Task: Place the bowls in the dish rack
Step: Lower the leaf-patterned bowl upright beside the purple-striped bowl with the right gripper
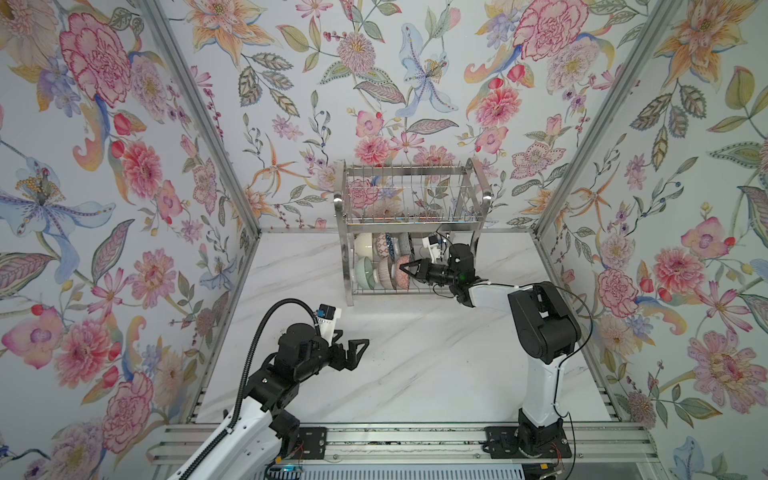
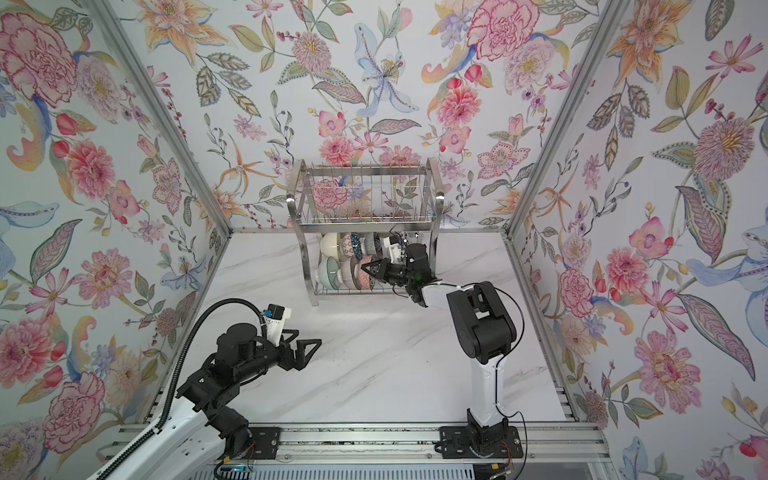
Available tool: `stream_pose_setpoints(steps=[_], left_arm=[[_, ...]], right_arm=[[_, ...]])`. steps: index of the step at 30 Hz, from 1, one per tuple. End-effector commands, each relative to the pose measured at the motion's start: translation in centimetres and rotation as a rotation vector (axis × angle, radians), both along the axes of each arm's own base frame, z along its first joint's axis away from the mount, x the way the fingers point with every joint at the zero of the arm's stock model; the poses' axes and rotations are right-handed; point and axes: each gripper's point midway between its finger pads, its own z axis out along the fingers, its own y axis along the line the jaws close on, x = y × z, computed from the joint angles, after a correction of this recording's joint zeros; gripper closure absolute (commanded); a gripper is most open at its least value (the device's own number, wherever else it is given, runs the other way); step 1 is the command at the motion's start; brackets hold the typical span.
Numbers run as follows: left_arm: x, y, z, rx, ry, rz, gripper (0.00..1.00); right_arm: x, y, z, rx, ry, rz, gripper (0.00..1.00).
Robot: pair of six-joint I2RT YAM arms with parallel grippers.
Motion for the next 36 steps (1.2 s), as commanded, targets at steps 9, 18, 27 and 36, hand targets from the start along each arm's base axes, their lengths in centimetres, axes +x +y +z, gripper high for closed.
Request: stream_pose_setpoints(steps=[9, 18, 27, 36], left_arm=[[-0.1, -0.3, -0.3, 0.015, -0.017, -0.015, 0.01], [-0.1, -0.3, -0.3, 0.019, -0.013, -0.013, 0.01], [-0.2, -0.5, -0.3, 0.021, -0.011, -0.020, 0.01], [-0.4, -0.5, -0.4, 0.026, -0.011, -0.023, 0.01]], right_arm=[[1.0, -0.4, 1.0, 0.023, -0.044, 0.013, 0.99], [1.3, -0.6, 0.2, -0.002, -0.031, 0.008, 0.95], [1.5, -1.1, -0.3, -0.037, -0.022, -0.016, 0.91], [2.0, -1.3, -0.2, -0.065, -0.026, -0.044, 0.84]])
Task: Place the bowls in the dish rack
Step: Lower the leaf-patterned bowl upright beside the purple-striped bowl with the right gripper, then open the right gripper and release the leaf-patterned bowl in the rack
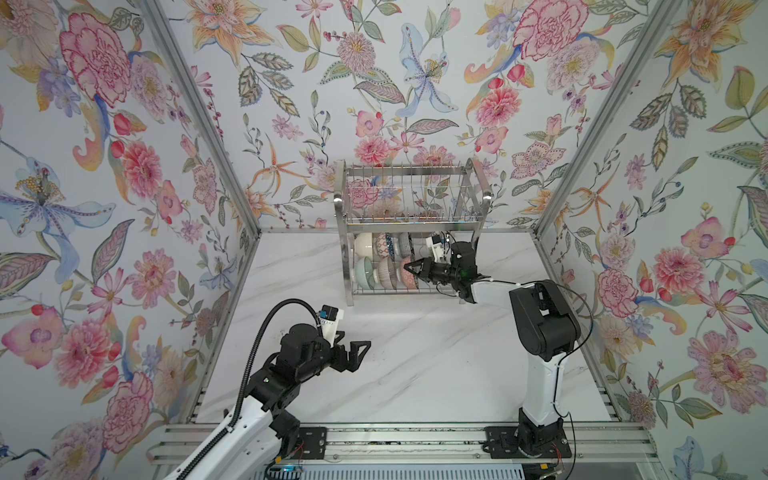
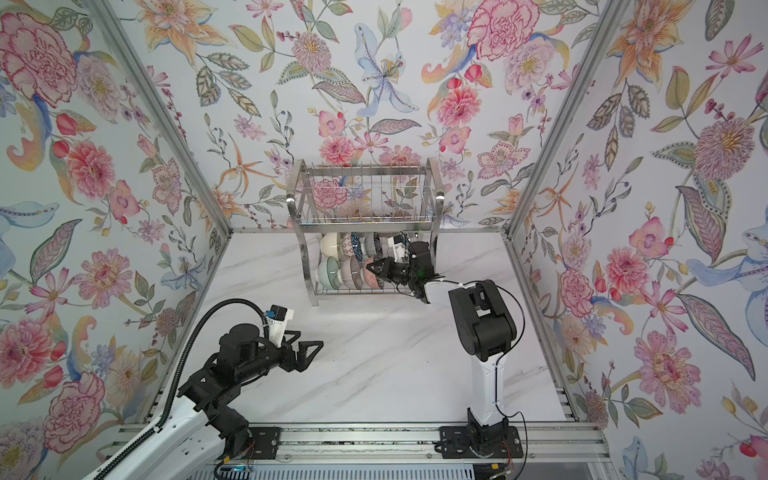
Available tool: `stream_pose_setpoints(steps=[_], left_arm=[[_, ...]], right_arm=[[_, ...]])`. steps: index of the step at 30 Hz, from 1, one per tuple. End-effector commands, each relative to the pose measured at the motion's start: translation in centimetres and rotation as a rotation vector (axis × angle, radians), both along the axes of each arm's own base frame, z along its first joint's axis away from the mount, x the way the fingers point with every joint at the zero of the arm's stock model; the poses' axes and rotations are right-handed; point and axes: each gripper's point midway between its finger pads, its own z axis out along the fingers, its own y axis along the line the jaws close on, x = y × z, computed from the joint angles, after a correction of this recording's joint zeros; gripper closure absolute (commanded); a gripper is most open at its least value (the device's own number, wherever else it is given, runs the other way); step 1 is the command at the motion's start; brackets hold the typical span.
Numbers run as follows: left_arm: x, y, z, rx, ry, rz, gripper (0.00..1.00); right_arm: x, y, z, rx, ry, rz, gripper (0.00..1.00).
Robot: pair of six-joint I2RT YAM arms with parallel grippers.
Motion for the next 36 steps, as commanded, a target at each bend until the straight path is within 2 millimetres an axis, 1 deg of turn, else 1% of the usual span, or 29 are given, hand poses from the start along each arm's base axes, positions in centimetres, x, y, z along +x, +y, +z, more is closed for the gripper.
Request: stream_pose_setpoints(steps=[1, 5, 9, 13, 20, 23, 31, 36], left_arm=[[-0.1, -0.1, -0.2, 0.015, -0.015, -0.008, 0.01], [-0.1, -0.1, -0.1, 0.016, -0.017, -0.007, 0.01], [-0.1, 0.0, -0.1, 0.019, -0.019, -0.003, 0.01], [-0.1, 0.0, 0.1, 0.017, -0.023, 0.002, 0.01], [-0.1, 0.1, 0.2, 0.011, -0.028, 0.005, 0.01], [0.0, 0.1, 0.2, 0.012, -0.027, 0.009, 0.01], [0.0, 0.3, 0.2, 0.017, -0.021, 0.019, 0.01], [0.1, 0.3, 0.3, 0.019, -0.025, 0.024, 0.01]], right_arm=[[0.8, 0.0, 1.4, -0.009, -0.053, -0.009, 0.83], [0.9, -0.2, 1.6, -0.026, -0.060, -0.019, 0.80], [0.9, -0.2, 2.1, -0.040, -0.075, -0.024, 0.76], [0.8, -0.5, 2.4, -0.070, -0.096, -0.047, 0.67], [0.6, -0.7, 2.9, -0.103, -0.125, -0.075, 0.59], [0.5, -0.8, 3.0, -0.119, -0.132, -0.091, 0.54], [-0.7, -1.1, 2.8, -0.163, -0.146, -0.115, 0.36], [-1.8, -1.3, 2.7, -0.217, -0.174, -0.123, 0.28]])
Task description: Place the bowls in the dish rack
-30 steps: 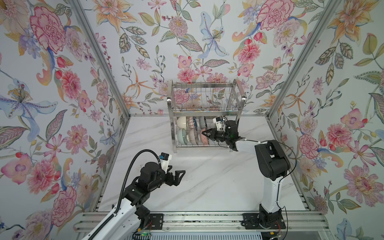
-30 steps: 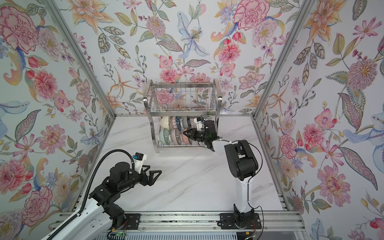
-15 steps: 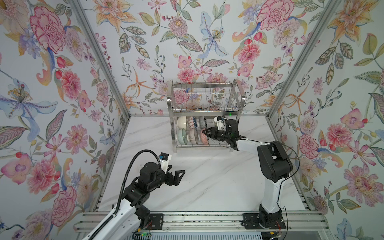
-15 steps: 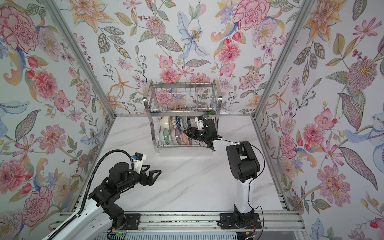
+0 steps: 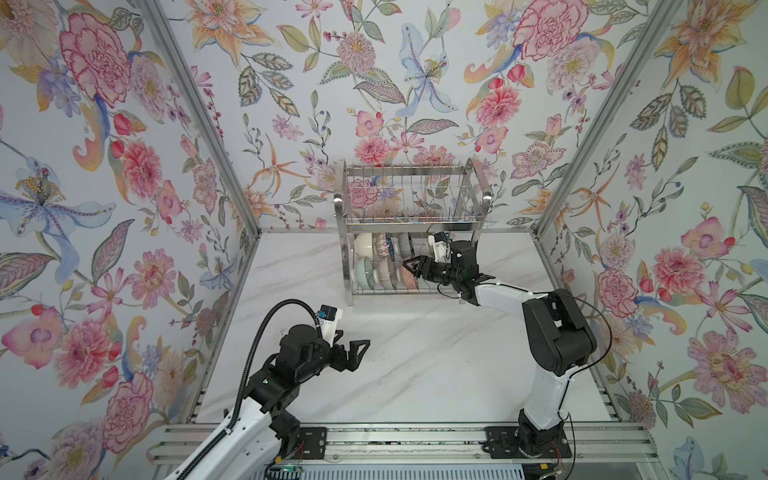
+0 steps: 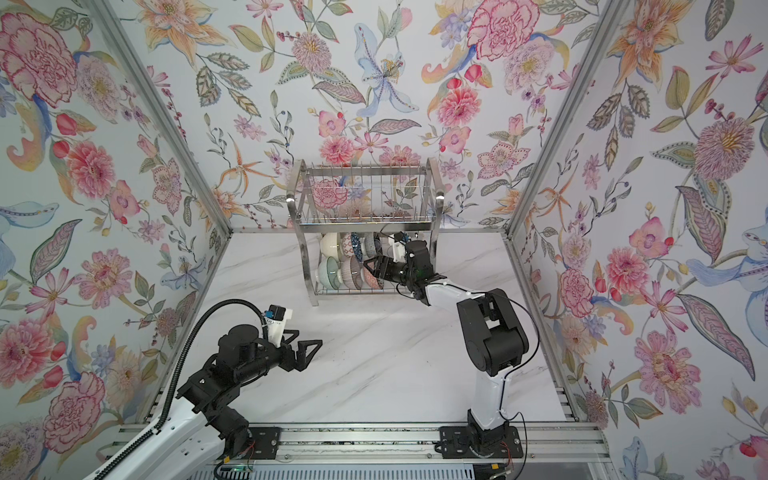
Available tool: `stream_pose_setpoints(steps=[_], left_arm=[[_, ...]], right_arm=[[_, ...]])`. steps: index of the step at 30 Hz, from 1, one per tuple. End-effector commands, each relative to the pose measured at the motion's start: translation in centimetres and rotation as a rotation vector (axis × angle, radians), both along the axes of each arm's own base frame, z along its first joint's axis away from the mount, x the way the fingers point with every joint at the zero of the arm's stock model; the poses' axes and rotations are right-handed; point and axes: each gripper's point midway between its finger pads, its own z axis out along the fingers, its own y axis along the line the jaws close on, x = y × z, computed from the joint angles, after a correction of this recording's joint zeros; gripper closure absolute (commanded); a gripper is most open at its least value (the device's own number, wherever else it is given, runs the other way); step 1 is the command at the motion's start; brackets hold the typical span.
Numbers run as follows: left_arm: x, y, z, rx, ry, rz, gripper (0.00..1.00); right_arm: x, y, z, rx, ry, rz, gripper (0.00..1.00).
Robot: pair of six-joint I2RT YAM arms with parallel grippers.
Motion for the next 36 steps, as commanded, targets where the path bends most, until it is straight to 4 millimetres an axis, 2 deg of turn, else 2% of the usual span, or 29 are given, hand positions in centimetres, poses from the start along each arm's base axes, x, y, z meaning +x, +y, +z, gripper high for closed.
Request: stream_pose_setpoints(steps=[1, 12, 20, 25, 30, 36], left_arm=[[-0.1, 0.1, 0.1, 0.012, -0.006, 0.004, 0.01], [0.4, 1.3, 1.2, 0.018, -0.066, 0.069, 0.01], [1.2, 3.4, 2.3, 0.053, -0.126, 0.185, 0.01], [2.0, 5.6, 3.6, 0.072, -0.176, 0.313, 0.01], [2.7, 7.0, 5.5, 0.057, -0.232, 0.409, 0.01], [4.5, 9.6, 7.8, 0.138, -0.358, 0.561, 0.01]], right_arm=[[-1.0, -0.4, 1.0, -0.055, -0.055, -0.015, 0.27], [-4.1, -1.5, 0.5, -0.188, -0.132, -0.063, 0.13], [-6.6, -2.3, 0.8, -0.360, -0.255, -0.093, 0.02], [-7.4, -4.1, 2.6, -0.409, -0.340, -0.152, 0.01], [-8.4, -6.1, 5.6, -0.418, -0.433, -0.211, 0.02], [-9.4, -10.5, 9.5, -0.428, -0.564, -0.345, 0.01]])
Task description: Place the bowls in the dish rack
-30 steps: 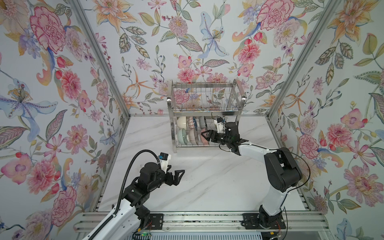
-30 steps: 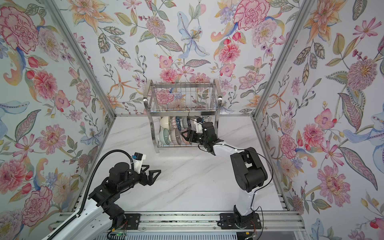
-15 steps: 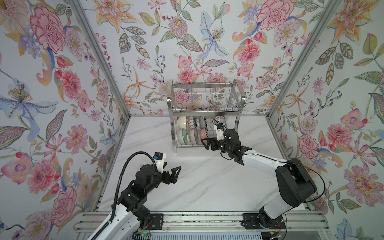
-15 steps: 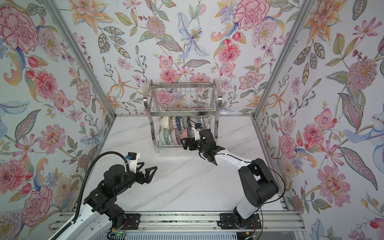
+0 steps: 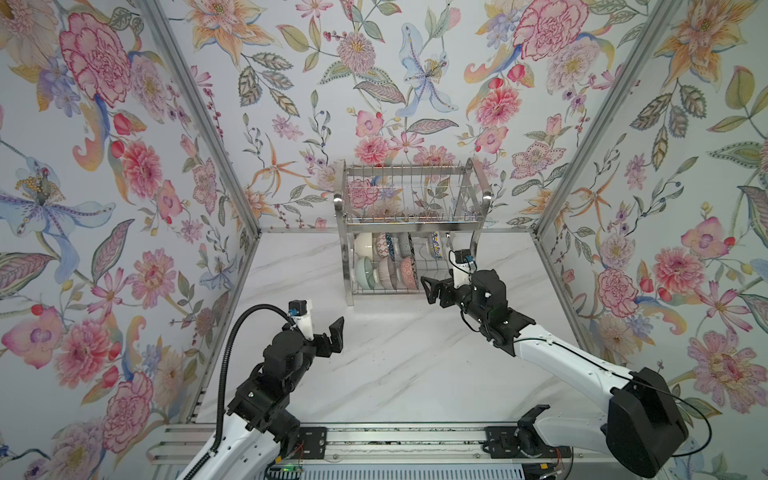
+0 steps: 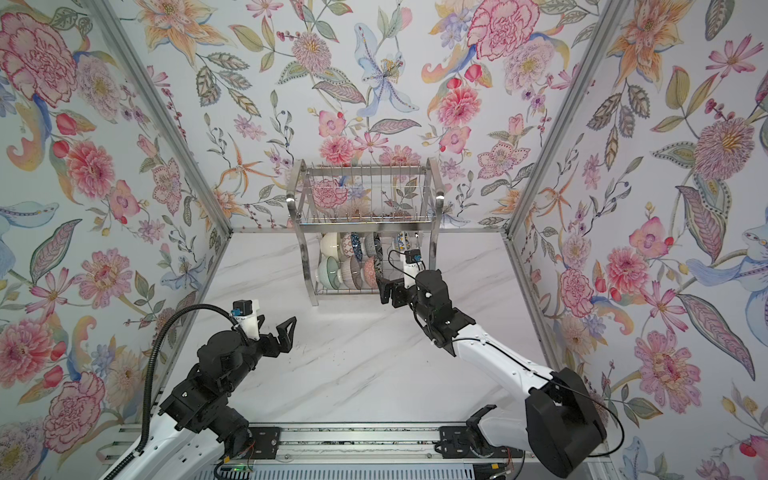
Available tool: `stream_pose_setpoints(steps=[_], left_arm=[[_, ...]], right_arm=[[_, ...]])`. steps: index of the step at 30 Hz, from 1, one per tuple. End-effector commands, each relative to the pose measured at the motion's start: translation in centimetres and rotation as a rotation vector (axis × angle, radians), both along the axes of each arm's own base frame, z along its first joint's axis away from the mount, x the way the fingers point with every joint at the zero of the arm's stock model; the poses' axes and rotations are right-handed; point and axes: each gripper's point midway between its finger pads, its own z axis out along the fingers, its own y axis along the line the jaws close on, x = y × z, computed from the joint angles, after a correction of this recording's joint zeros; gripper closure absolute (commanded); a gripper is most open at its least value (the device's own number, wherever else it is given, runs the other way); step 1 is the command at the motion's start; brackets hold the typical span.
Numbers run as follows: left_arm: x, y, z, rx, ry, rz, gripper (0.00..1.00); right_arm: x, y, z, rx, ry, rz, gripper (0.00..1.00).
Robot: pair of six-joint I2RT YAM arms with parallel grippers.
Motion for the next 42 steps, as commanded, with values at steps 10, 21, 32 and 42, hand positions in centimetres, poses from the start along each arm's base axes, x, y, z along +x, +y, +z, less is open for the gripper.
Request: stream_pose_setpoints(steps=[10, 21, 32, 42], left_arm=[[6.3, 9.6, 4.0, 0.052, -0.158, 0.388, 0.01], [9.5, 14.3, -2.5, 0.053, -0.046, 0.468, 0.01], [11.0, 15.3, -6.0, 0.155, -0.009, 0.486, 0.01], [12.6, 15.0, -7.9, 0.208, -0.061, 0.448, 0.01]], right_arm=[[0.0, -16.1, 1.8, -0.008, -0.205, -0.511, 0.01], [0.4, -21.8, -5.6, -0.082, -0.119, -0.676, 0.01], [1.3, -24.2, -9.4, -0.115, -0.042, -0.712, 0.02], [1.5, -24.5, -11.5, -0.170, -0.037, -0.711, 0.03]])
